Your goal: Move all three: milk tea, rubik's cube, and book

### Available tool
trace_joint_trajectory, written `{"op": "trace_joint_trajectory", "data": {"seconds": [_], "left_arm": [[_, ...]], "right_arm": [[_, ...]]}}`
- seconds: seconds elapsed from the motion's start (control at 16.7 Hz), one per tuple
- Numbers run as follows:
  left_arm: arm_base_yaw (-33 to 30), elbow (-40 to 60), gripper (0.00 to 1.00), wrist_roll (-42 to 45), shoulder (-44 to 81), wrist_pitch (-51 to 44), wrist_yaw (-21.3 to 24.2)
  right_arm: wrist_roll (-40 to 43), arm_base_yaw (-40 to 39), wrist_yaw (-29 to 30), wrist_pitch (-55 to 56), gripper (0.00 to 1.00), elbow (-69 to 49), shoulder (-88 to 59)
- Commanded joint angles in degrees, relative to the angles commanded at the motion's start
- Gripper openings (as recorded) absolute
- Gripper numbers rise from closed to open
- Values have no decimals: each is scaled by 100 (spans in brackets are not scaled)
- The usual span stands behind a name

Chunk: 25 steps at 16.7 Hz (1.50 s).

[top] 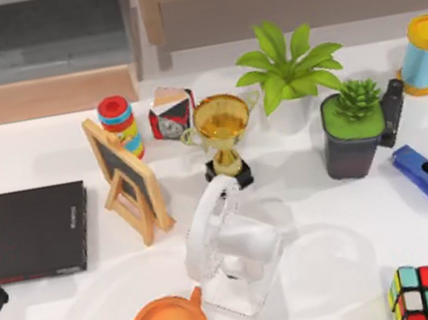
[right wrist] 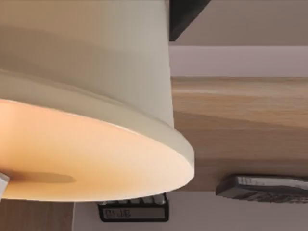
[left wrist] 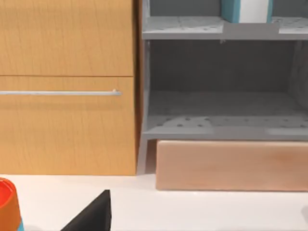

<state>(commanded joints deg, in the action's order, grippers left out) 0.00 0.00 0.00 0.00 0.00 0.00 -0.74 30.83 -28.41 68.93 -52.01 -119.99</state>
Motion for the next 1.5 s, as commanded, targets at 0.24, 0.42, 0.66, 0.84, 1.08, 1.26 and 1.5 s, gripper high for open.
{"op": "trace_joint_trajectory", "data": {"seconds": [0.24,0.42,0.66,0.84,1.08,1.26,1.5], "left_arm": [[0,0,100,0,0,0,0],[0,0,100,0,0,0,0],[0,0,100,0,0,0,0],[0,0,100,0,0,0,0],[0,0,100,0,0,0,0],[0,0,100,0,0,0,0],[0,0,100,0,0,0,0]], "right_arm": [[-2,-20,6,133,0,-2,-138],[2,-10,5,317,0,7,-318],[5,1,6,583,0,19,-566],[6,1,7,622,0,23,-602],[6,1,7,622,23,23,-602],[6,1,7,622,45,23,-602],[6,1,7,622,75,23,-602]]}}
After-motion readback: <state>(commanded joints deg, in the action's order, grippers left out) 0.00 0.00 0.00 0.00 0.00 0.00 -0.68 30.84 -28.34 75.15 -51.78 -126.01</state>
